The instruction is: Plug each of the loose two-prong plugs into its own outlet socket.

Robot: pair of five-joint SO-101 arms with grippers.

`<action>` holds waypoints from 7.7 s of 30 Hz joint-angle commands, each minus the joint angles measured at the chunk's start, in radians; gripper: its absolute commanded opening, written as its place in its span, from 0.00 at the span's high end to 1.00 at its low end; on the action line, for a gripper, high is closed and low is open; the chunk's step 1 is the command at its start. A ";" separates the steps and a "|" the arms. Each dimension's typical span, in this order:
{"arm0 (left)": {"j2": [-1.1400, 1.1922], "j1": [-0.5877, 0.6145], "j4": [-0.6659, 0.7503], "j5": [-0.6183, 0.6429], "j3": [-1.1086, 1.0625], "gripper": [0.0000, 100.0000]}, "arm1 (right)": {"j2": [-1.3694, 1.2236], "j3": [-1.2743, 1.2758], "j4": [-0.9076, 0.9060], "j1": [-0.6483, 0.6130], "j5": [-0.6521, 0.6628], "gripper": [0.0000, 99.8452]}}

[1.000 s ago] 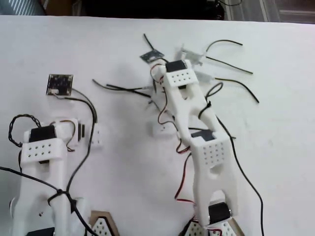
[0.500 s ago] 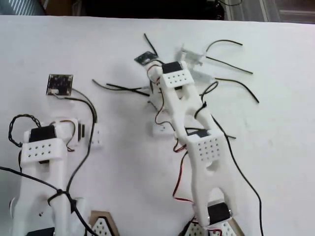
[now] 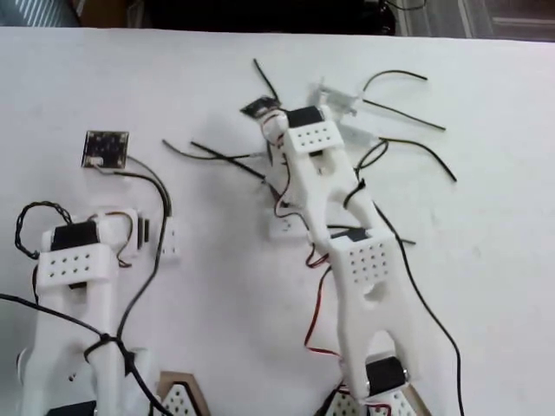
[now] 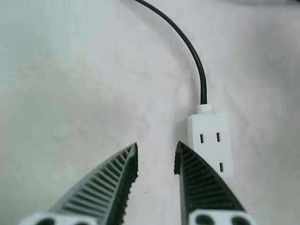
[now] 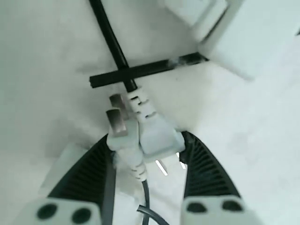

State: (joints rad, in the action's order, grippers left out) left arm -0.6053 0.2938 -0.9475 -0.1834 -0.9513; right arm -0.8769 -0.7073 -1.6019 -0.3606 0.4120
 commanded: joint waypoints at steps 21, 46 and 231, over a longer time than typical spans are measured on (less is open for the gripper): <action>-0.028 0.012 0.020 0.002 0.000 0.86 | 0.591 0.381 -0.116 -0.219 -0.003 0.98; -0.027 0.012 0.020 0.002 0.000 0.86 | 1.248 0.944 -0.110 0.077 0.006 0.70; -0.398 -0.406 -0.160 0.175 0.284 0.85 | 2.064 1.484 0.619 -0.403 -0.336 0.98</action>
State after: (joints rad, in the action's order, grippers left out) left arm -0.9735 -0.0913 -1.1669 -0.0361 -0.6352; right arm 1.1577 0.7702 -1.0480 -0.7027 0.1036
